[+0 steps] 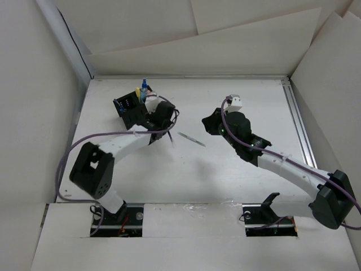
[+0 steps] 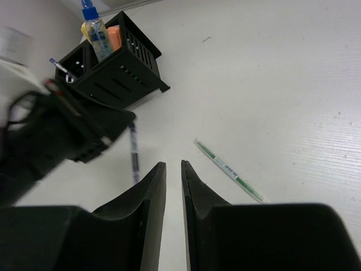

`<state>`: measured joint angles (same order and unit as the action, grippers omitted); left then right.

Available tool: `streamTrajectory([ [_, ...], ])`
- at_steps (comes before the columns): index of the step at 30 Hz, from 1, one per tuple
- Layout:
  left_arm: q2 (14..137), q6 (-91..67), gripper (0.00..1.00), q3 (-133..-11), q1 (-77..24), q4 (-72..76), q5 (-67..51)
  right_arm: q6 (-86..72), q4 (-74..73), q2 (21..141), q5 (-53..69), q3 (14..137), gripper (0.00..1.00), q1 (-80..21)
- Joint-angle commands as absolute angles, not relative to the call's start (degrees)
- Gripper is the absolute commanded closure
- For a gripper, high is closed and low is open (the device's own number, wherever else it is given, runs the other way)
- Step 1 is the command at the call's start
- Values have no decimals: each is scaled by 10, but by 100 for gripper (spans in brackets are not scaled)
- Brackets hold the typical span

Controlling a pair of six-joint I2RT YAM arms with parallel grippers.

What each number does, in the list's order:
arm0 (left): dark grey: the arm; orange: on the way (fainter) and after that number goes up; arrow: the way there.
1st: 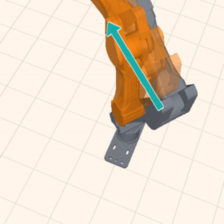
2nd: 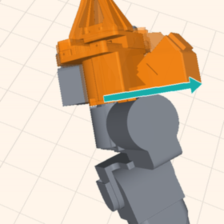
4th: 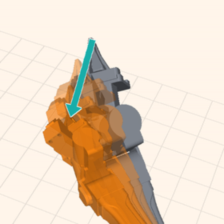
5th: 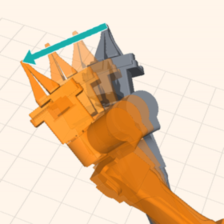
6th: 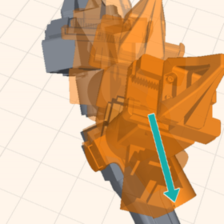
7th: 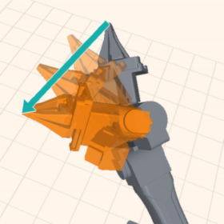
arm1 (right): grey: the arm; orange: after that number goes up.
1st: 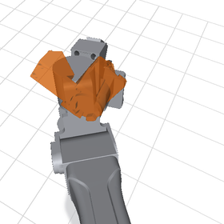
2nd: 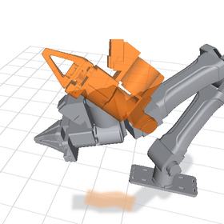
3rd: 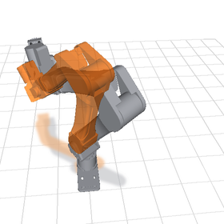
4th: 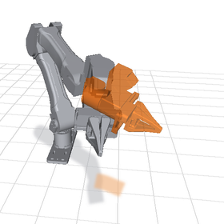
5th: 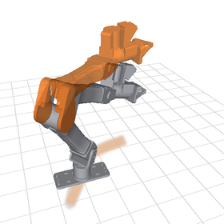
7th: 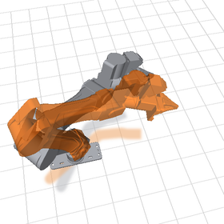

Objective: Sort the stationery into containers
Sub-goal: Pick up the pen from the center of the board, then place the pen in the storage box.

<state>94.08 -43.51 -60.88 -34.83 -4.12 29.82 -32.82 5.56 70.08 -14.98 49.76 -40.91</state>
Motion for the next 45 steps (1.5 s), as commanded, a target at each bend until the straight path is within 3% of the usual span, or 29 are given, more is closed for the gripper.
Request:
streamTrajectory([
  [1, 839, -426, 100, -619, -312, -35, 294, -329, 79, 695, -146, 503, 77, -406],
  [7, 802, -426, 100, -679, -195, -35, 313, -329, 79, 695, -146, 503, 77, -411],
  [13, 911, -387, 100, -844, -118, -134, 397, -329, 84, 695, -139, 503, 76, -417],
  [23, 979, -234, 100, -900, -112, -61, 584, -329, 84, 695, -128, 503, 76, -422],
  [45, 1112, -26, 100, -940, -117, 158, 682, -318, 90, 744, -128, 519, 76, -422],
])
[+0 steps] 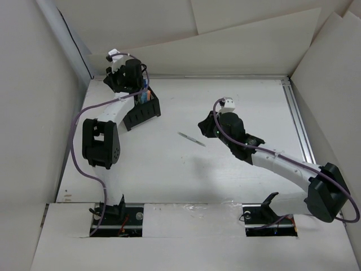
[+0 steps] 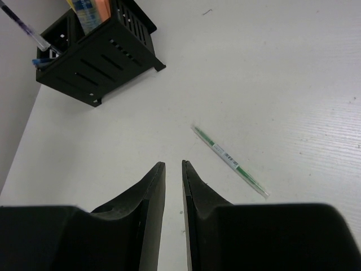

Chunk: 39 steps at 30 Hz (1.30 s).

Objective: Sort the stationery into containers
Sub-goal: Place the pen in the storage box.

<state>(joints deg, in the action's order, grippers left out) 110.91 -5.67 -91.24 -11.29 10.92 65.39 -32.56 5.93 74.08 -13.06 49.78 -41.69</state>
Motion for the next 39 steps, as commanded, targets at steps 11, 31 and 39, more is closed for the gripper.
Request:
streamTrajectory([
  [11, 1150, 44, 100, -903, -134, 274, 710, -313, 90, 754, -134, 519, 76, -422],
  [31, 1019, -143, 75, -899, -134, 94, 599, -308, 90, 765, -125, 525, 64, -422],
  [39, 913, -323, 87, -908, -208, -58, 412, -308, 84, 771, -106, 530, 94, -417],
])
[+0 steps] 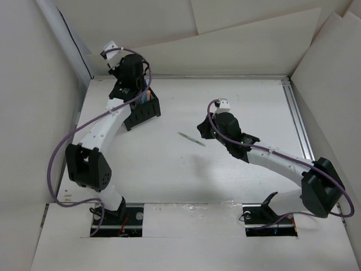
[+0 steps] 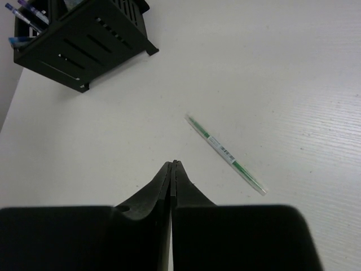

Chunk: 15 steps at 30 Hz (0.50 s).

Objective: Sort the stationery into containers
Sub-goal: Place the pen in the storage box, then pick up the pen from the center of the board.

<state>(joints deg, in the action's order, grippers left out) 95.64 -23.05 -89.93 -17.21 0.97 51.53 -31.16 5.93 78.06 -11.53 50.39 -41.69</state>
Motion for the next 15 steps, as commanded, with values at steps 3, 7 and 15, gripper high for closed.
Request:
streamTrajectory([
  [3, 889, -402, 100, -865, -279, -68, 370, -313, 84, 752, -139, 517, 100, -411],
  [7, 876, -435, 100, -763, -386, -47, 347, -326, 84, 734, -144, 512, 100, -389],
  [15, 945, -525, 67, -659, -451, -46, 287, -354, 57, 715, -156, 506, 94, -364],
])
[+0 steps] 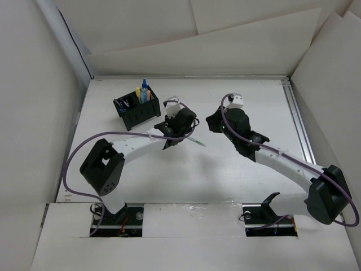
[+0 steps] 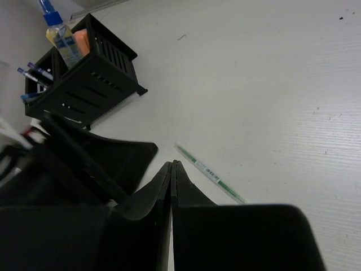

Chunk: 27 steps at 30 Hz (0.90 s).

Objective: Sort the stationery into containers
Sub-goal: Pick up the pen from the center of the board.

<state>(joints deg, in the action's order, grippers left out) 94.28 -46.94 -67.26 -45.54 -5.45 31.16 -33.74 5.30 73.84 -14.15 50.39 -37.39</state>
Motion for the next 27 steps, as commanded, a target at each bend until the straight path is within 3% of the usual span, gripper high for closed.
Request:
streamTrajectory([
  [1, 952, -530, 67, -653, -451, -39, 280, -354, 57, 708, -156, 501, 94, -364],
  [27, 1099, -598, 67, -679, -451, -28, 330, -359, 57, 708, -91, 501, 71, -344],
])
